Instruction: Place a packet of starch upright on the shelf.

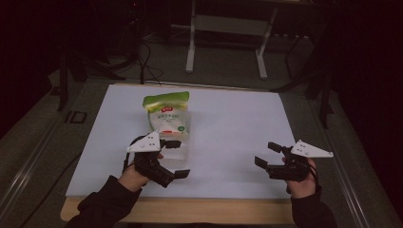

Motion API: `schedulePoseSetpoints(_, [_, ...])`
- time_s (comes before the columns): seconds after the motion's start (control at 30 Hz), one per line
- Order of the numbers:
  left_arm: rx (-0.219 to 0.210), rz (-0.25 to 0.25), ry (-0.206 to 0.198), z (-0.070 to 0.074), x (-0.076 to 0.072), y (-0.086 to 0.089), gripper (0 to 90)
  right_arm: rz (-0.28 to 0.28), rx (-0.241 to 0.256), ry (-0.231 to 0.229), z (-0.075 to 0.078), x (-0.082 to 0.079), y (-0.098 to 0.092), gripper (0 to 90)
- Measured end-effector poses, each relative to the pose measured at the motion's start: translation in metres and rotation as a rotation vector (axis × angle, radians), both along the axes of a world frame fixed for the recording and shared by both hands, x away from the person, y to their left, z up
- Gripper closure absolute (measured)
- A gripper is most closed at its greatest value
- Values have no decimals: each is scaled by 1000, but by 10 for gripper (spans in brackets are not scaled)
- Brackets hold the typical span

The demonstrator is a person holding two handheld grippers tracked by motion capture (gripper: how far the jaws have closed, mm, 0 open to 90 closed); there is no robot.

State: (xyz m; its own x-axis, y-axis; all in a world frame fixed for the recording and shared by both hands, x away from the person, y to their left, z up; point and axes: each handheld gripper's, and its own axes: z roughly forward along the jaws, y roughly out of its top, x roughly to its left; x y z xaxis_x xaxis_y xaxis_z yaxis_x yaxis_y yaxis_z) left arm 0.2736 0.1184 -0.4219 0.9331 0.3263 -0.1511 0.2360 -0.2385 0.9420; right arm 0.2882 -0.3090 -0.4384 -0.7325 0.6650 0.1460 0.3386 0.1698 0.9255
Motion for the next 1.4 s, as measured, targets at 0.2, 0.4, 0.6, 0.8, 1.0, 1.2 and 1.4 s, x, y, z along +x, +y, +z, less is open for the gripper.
schedulePoseSetpoints(0.2, [-19,-42,-4,-1,-9,-21,12,9,3,8,-2,0,2,138])
schedulePoseSetpoints(0.4, [-2,-100,-2,-7,-14,-41,12,15,6,10,-3,-2,3,138])
schedulePoseSetpoints(0.6, [22,-117,-3,-16,-17,-58,12,14,11,19,-6,-2,2,138])
schedulePoseSetpoints(0.8, [47,-143,12,-27,-18,-72,12,9,2,25,-10,-3,1,138])
schedulePoseSetpoints(1.0, [46,-121,10,-40,-19,-79,12,9,-5,29,-15,-3,1,138])
schedulePoseSetpoints(1.2, [32,-106,11,-51,-21,-84,12,1,-14,17,-18,-3,1,138])
schedulePoseSetpoints(1.4, [24,-79,21,-64,-23,-87,12,-3,-23,20,-21,-2,0,138])
